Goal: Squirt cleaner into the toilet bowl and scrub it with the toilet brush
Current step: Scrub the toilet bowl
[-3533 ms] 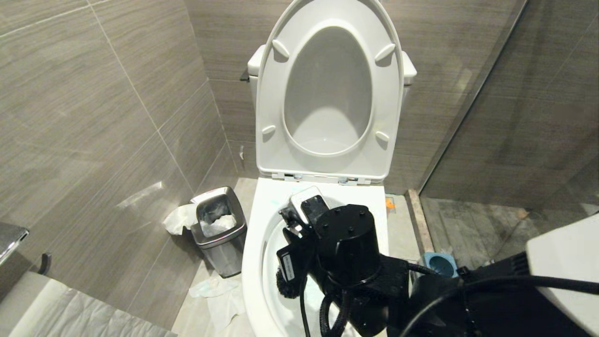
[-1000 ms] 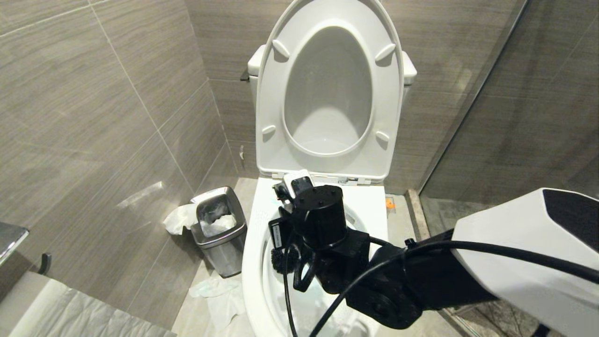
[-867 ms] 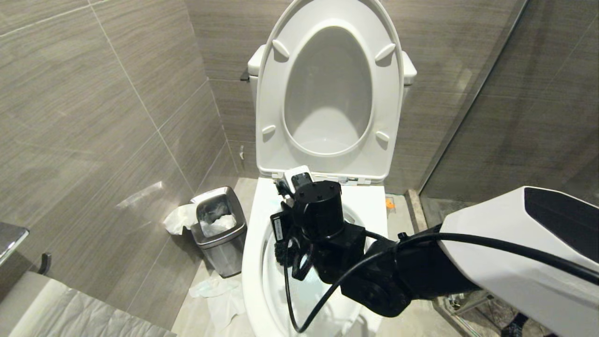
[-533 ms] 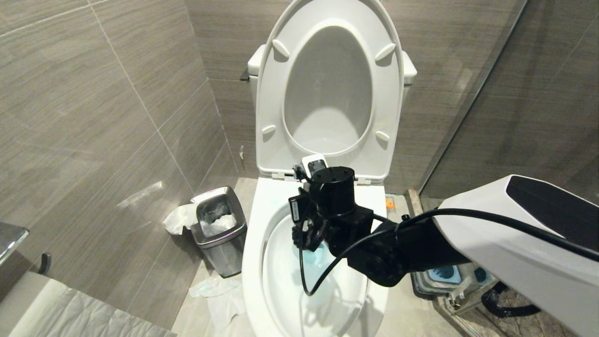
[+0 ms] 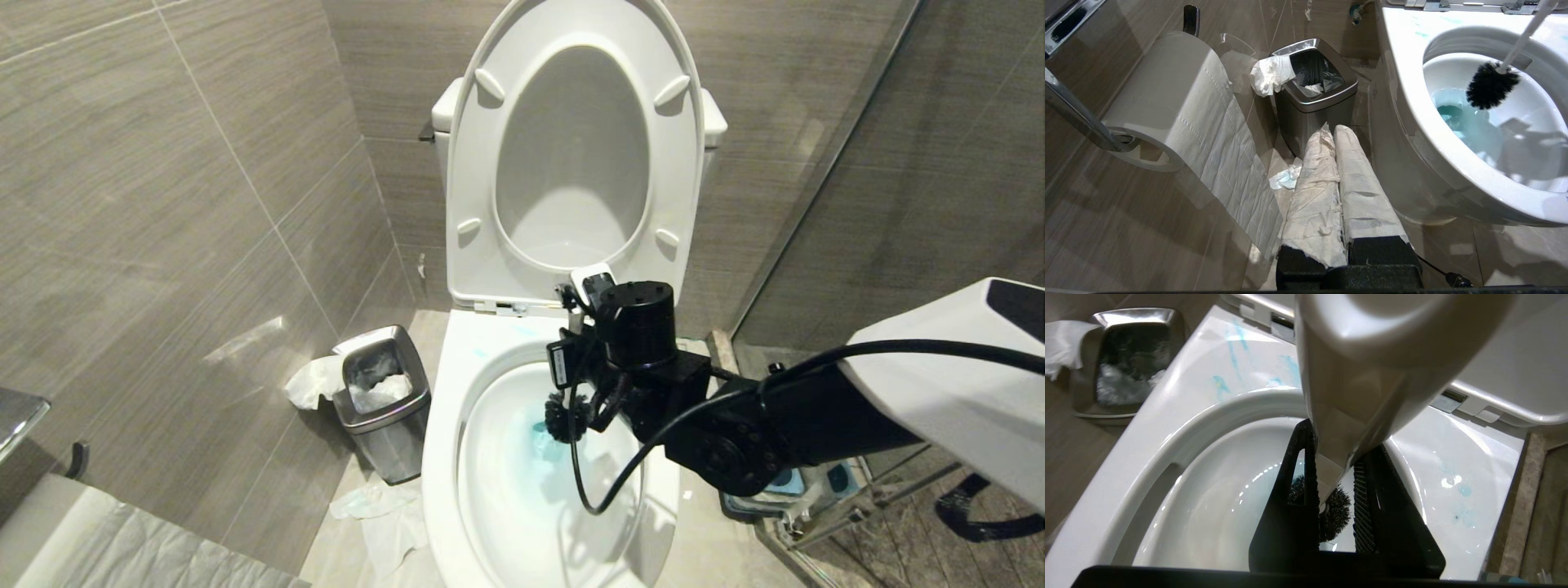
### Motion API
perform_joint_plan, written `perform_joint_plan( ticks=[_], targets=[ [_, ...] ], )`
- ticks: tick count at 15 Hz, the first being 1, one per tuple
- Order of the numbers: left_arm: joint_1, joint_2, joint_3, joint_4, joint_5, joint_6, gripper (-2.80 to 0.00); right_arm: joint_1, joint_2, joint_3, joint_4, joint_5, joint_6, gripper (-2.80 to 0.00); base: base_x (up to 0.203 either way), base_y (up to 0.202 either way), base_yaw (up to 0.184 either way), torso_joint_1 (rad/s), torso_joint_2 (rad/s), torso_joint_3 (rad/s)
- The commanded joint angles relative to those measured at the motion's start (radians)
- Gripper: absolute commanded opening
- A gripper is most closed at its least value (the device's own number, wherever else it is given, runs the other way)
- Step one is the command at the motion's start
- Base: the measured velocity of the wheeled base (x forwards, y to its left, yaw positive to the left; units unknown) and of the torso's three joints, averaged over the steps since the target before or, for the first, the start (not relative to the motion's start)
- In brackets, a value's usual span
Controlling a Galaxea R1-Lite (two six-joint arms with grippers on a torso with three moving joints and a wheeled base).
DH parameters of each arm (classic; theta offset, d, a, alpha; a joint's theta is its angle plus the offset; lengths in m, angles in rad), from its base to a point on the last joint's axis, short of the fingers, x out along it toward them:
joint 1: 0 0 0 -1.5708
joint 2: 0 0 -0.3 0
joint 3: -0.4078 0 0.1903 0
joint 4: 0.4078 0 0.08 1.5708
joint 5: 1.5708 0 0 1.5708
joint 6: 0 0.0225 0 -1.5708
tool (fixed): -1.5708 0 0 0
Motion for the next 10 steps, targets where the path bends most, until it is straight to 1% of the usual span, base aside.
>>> perform_joint_plan(
  ticks=[1,3,4,6,10],
  targets=[
    [0.000,0.000,0.002,0.000,0.000,0.000,-2.80,0.006,-0.120,0.068,0.014,0.056,0.000,-2.80,0.000,0.000,0.000,0.000,0.00,0.000],
    [0.000,0.000,0.002,0.000,0.000,0.000,-2.80,0.006,-0.130,0.060,0.047,0.129,0.005,-2.80,0.000,0.000,0.000,0.000,0.00,0.000],
    [-0.002,0.000,0.002,0.000,0.000,0.000,-2.80,0.006,-0.118,0.051,0.049,0.150,0.005,-2.80,0.000,0.000,0.000,0.000,0.00,0.000],
    [0.000,0.000,0.002,0.000,0.000,0.000,-2.80,0.004,-0.076,0.030,0.048,0.163,0.005,-2.80,0.000,0.000,0.000,0.000,0.00,0.000],
    [0.000,0.000,0.002,0.000,0.000,0.000,-2.80,-0.026,0.034,-0.070,0.047,0.164,0.005,-2.80,0.000,0.000,0.000,0.000,0.00,0.000]
  ],
)
